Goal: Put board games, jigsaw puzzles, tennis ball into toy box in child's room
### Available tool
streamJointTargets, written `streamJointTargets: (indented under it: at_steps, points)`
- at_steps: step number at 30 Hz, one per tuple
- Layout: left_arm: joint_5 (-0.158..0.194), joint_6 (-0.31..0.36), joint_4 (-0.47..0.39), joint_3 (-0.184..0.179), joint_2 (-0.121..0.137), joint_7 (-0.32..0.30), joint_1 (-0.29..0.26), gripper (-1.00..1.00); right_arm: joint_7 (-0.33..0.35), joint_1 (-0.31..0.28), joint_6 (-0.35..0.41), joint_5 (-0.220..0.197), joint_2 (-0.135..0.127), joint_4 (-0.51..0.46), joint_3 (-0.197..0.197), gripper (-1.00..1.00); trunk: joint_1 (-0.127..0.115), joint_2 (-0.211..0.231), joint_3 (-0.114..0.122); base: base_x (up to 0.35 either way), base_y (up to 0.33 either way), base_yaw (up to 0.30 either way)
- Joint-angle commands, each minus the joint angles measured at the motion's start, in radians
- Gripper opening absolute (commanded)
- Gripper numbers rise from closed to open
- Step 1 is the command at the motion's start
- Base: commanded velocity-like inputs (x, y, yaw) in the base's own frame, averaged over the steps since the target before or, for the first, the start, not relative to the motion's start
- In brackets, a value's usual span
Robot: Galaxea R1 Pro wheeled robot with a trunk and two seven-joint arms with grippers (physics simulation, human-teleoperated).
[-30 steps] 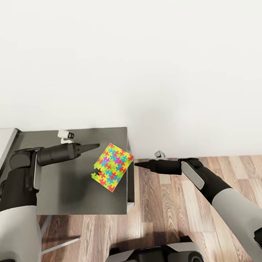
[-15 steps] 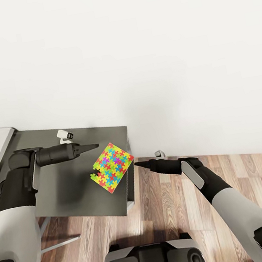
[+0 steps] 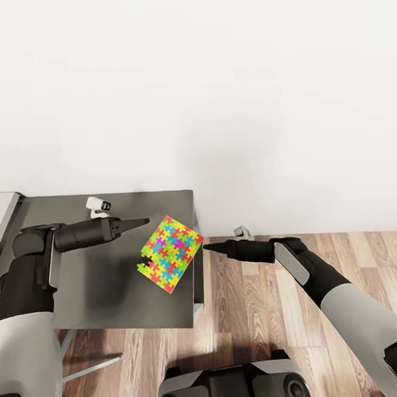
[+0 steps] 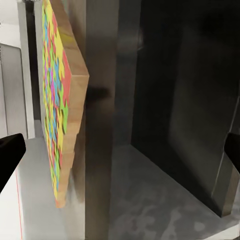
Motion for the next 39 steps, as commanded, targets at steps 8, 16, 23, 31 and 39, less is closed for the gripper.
streamJointTargets:
  at_steps: [8,16,23,31,39]
  points:
    - [-0.001,0.011,0.001,0.0,0.0,-0.004,0.0,1.0,-0.002,-0.002,0.007,-0.007,-0.002,-0.027,0.002,1.0,0.001,-0.002,-0.001,0.051,0.035,0.0]
    - [-0.001,0.011,0.001,0.0,0.0,-0.004,0.0,1.0,-0.002,-0.002,0.009,-0.007,-0.001,-0.032,0.002,1.0,0.001,-0.002,-0.002,0.006,0.098,0.0]
    - [-0.001,0.011,0.001,0.0,0.0,-0.004,0.0,1.0,-0.002,-0.002,0.009,-0.007,-0.002,-0.032,0.002,1.0,0.001,-0.002,-0.002,0.001,0.031,0.0]
    - [0.0,0.011,0.001,0.0,0.0,-0.004,0.0,1.0,-0.001,-0.002,0.009,-0.007,-0.002,-0.032,0.002,1.0,0.001,-0.002,-0.002,0.0,0.004,0.0]
    - [0.0,0.011,0.001,0.0,0.0,-0.004,0.0,1.0,-0.001,-0.002,0.008,-0.007,-0.002,-0.032,0.002,1.0,0.001,-0.002,-0.002,0.006,0.037,0.0]
